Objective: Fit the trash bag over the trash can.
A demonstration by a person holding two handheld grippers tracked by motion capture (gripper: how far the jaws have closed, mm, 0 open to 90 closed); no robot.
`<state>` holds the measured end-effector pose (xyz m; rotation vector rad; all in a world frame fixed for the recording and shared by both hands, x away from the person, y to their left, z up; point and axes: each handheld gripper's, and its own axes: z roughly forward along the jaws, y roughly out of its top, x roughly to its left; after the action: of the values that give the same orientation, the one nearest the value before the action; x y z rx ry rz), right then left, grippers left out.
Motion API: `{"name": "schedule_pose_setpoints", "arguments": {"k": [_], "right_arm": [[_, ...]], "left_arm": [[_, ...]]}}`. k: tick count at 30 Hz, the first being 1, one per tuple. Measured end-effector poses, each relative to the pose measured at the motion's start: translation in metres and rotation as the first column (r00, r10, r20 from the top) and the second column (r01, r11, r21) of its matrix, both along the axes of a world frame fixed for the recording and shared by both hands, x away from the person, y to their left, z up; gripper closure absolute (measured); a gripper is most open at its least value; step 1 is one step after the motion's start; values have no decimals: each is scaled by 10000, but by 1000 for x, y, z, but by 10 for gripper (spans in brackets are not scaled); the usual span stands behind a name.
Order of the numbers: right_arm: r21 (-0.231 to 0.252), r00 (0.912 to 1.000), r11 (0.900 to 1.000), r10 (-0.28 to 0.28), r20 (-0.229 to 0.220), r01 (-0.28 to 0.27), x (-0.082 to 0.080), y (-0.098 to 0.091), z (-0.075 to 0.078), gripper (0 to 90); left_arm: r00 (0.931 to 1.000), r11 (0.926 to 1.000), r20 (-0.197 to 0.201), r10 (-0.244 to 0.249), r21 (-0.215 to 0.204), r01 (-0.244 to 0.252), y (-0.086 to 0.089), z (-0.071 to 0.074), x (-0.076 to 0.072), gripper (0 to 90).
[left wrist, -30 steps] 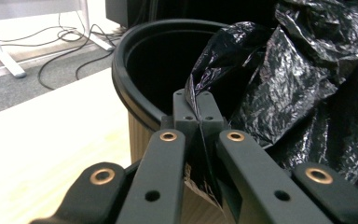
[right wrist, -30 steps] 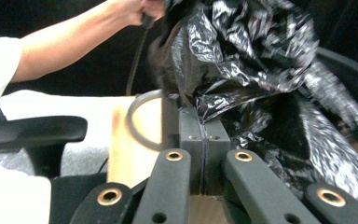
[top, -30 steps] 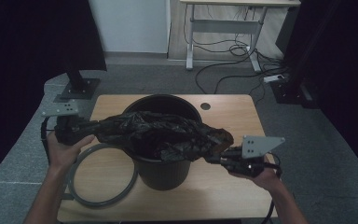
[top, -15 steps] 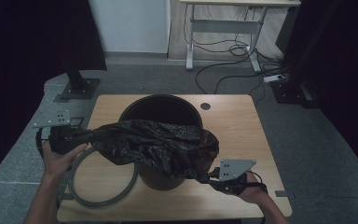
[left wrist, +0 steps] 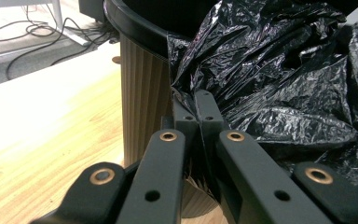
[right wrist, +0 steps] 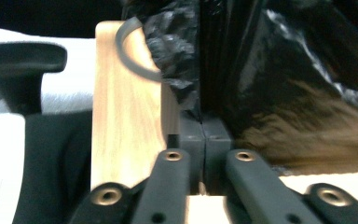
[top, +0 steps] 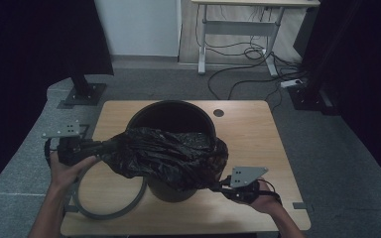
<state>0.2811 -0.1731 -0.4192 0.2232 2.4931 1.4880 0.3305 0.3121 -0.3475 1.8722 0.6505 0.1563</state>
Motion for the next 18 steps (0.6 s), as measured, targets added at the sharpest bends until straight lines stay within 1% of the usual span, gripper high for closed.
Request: {"name": "schedule_pose_setpoints", "arguments": {"k": [1,2,5,7,8,10,13,14,16,17,18], "right_arm": [[260,9999,9996,-150,16,149,-2,-4,5,697],[552,9998,9983,-187,1,187,-4,-9,11,665],[1316,9996,9909,-246,-166,265,-11,-21,32,528],[1556,9996,9875,-211,-188,237,-16,-24,46,448],[1636,9997,9864,-143,-181,170,-19,-26,53,423],[1869,9995,9819,-286,-161,311,-23,-28,65,397],[1915,9985,9800,-501,-238,538,-24,-22,78,372],[1979,9988,9795,-309,-375,377,-23,-19,81,371],[2117,9988,9772,-82,-483,182,-22,-12,86,373],[2255,9984,9742,-2,-562,128,-22,-9,88,380],[2250,9982,9742,-60,-604,194,-21,-5,90,398]], "left_arm": [[10000,10000,22,-3,-13,3,0,1,-1,900],[10000,10000,60,-12,8,12,-1,3,-1,900],[9999,10000,169,-23,79,22,-4,7,-4,900],[9997,9999,244,-18,148,15,-5,9,-5,900],[9996,9999,282,-9,172,4,-6,10,-6,900],[9995,9998,324,-38,189,32,-6,12,-7,900],[9993,9998,371,-32,192,25,-7,14,-8,900],[9992,9998,392,-24,202,16,-7,14,-8,900],[9992,9998,411,-15,174,8,-8,14,-9,900],[9992,9998,412,-14,201,6,-8,14,-9,900],[9992,9998,408,-10,221,1,-9,14,-9,900]]}}
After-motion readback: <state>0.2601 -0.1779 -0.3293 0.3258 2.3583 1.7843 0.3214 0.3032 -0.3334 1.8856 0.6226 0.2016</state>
